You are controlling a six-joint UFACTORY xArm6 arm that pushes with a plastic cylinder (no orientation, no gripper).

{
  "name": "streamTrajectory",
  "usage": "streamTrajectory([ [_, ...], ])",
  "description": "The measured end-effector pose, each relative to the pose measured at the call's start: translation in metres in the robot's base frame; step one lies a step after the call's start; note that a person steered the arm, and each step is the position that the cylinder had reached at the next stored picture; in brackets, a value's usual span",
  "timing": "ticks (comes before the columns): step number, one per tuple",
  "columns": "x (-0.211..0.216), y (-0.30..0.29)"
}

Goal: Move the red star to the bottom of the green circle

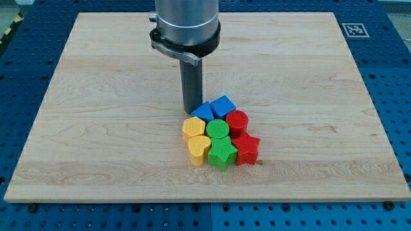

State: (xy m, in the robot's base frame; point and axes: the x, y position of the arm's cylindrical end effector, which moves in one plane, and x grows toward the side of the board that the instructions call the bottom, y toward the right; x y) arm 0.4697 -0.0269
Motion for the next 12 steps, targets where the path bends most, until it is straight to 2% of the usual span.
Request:
streamTrajectory([
  [1,-0.007,-0.01],
  [2,-0.027,-0.061],
  [3,-0.025,-0.112],
  [4,-0.004,-0.127],
  [6,0.096,-0.123],
  [7,0.139,-0.073],
  [8,0.149,-0.048],
  [9,0.148,0.038],
  [10,0.143,0.144],
  [11,0.106,0.218],
  [12,0.077,0.213],
])
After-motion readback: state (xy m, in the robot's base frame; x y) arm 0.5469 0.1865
